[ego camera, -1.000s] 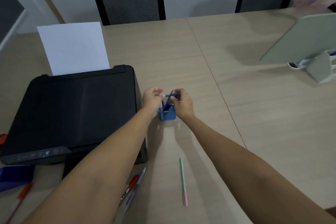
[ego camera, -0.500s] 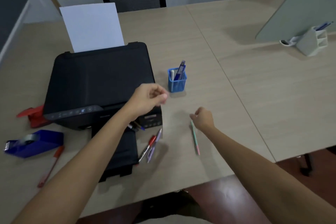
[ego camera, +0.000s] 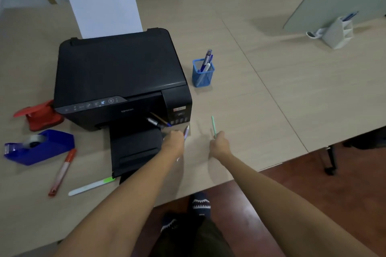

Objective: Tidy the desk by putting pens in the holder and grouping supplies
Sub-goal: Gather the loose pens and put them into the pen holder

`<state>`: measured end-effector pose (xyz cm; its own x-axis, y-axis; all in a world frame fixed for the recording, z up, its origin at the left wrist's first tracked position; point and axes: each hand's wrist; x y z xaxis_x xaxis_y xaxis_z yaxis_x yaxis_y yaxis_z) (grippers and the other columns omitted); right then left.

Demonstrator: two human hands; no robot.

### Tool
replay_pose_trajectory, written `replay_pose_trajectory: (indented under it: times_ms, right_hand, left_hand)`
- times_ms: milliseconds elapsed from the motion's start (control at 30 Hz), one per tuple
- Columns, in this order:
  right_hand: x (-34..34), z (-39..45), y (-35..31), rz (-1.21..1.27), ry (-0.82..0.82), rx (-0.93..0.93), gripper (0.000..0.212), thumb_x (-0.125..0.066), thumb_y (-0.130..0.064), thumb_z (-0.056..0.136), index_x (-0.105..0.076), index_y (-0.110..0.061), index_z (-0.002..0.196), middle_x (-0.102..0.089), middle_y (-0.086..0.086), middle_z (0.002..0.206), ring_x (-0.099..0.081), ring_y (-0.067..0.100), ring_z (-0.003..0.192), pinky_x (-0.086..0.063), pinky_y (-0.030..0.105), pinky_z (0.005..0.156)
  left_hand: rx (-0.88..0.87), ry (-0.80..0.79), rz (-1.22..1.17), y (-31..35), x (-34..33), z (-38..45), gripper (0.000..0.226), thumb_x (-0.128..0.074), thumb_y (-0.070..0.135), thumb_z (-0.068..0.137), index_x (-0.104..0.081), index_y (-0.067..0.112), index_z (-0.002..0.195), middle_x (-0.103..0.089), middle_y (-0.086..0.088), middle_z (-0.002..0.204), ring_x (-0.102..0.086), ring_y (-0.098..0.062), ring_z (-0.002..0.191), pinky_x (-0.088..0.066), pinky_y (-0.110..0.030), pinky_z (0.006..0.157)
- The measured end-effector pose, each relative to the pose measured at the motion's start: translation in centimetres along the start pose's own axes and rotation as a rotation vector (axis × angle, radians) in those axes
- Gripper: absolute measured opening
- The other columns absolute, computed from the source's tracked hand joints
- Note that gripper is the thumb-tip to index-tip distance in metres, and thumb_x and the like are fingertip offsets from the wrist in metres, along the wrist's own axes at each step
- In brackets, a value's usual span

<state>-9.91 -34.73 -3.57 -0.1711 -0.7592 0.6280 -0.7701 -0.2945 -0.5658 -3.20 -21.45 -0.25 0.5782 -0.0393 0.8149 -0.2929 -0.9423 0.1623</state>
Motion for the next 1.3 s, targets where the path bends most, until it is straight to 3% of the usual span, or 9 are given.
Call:
replay_pose_trajectory:
  times_ms: [200,267,367,567,667,833,967,1067,1300]
  right_hand:
    - [-0.9,0.4,-1.6,0.088,-0.006,-0.068,0.03,-0.046,-0.013,0.094,-0.057,0.003,0.117,-0.062,0.021,0.116,-0.059,0.032,0.097,-0.048,0.033,0.073]
    - [-1.2,1.0,-1.9,0.075,-0.023,-0.09,0.029,-0.051,-0.014,0.09,-0.062,0.002,0.112,-0.066,0.021,0.111,-0.059,0.03,0.087,-0.051,0.033,0.07]
    - [-2.1,1.5,-2.4,0.065,-0.042,-0.093,0.032,-0.061,-0.021,0.085,-0.064,0.003,0.106,-0.067,0.018,0.099,-0.066,0.033,0.093,-0.054,0.035,0.073]
    - [-5.2,0.8,-4.6,-0.051,-0.093,-0.051,0.034,-0.073,-0.027,0.076,-0.063,-0.002,0.097,-0.058,0.011,0.085,-0.061,0.025,0.078,-0.048,0.029,0.063]
    - [-6.1,1.2,-4.8,-0.072,-0.099,-0.044,0.021,-0.061,-0.015,0.086,-0.062,0.0,0.1,-0.067,0.018,0.098,-0.068,0.031,0.089,-0.044,0.028,0.062]
    - [-4.3,2.7,-4.2,-0.104,-0.065,-0.048,0.032,-0.046,-0.027,0.095,-0.061,-0.001,0.108,-0.068,0.018,0.109,-0.066,0.035,0.099,-0.048,0.034,0.072]
    - [0.7,5.7,-5.2,-0.024,-0.04,-0.028,0.034,-0.045,-0.027,0.093,-0.057,0.002,0.108,-0.065,0.018,0.1,-0.062,0.034,0.082,-0.048,0.028,0.062]
    - [5.3,8.2,-8.7,0.187,0.024,0.122,0.034,-0.035,-0.03,0.097,-0.054,-0.001,0.097,-0.064,0.021,0.096,-0.064,0.037,0.08,-0.047,0.035,0.067]
    - [13.5,13.4,-18.8,0.535,0.024,0.333,0.011,-0.039,-0.014,0.095,-0.048,-0.01,0.09,-0.05,0.0,0.073,-0.05,0.017,0.067,-0.039,0.024,0.057]
  left_hand:
    - [-0.03,-0.044,0.121,0.6,-1.0,1.5,0.09,-0.066,0.003,0.084,-0.011,0.015,0.154,-0.051,-0.018,0.134,-0.056,-0.032,0.119,-0.051,-0.037,0.083]
    - [0.005,-0.055,0.059,1.2,-0.7,0.9,0.075,-0.065,0.003,0.085,-0.025,0.01,0.149,-0.05,-0.019,0.134,-0.055,-0.033,0.12,-0.051,-0.037,0.092]
    - [0.118,0.055,-0.311,1.2,-0.7,0.1,0.032,-0.051,0.009,0.093,-0.052,0.001,0.123,-0.062,-0.02,0.114,-0.064,-0.028,0.088,-0.056,-0.037,0.072]
    - [0.133,0.213,-0.766,-2.2,-0.2,-3.5,0.019,-0.038,0.019,0.1,-0.05,0.005,0.107,-0.06,-0.014,0.09,-0.05,-0.011,0.058,-0.034,-0.021,0.046]
    - [0.174,0.262,-0.851,-4.0,0.0,-4.3,0.027,-0.037,0.025,0.101,-0.052,0.004,0.097,-0.059,-0.01,0.083,-0.049,-0.013,0.06,-0.036,-0.024,0.05]
    - [0.046,0.332,-1.044,-4.3,2.8,-4.9,0.03,-0.039,0.029,0.1,-0.054,0.008,0.084,-0.047,0.001,0.069,-0.045,-0.014,0.063,-0.037,-0.029,0.059]
    - [-0.155,0.425,-1.087,-1.9,8.3,-4.3,0.025,-0.044,0.028,0.098,-0.062,0.012,0.091,-0.057,0.0,0.078,-0.055,-0.014,0.07,-0.047,-0.03,0.067]
    - [-0.305,0.542,-1.062,1.0,13.6,-2.1,0.023,-0.055,0.034,0.093,-0.072,0.021,0.102,-0.064,-0.011,0.105,-0.065,-0.02,0.096,-0.054,-0.034,0.088]
    - [-0.187,0.696,-1.045,5.6,21.6,7.4,0.02,-0.07,0.026,0.084,-0.075,0.013,0.098,-0.075,-0.009,0.096,-0.068,-0.02,0.087,-0.056,-0.04,0.09]
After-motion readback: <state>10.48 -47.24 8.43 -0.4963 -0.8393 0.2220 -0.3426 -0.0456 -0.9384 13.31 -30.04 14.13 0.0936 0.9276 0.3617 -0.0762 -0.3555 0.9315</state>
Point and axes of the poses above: each hand's wrist, its own z-axis towards the middle knuckle, its own x-axis out of the back of the hand, y = z × x
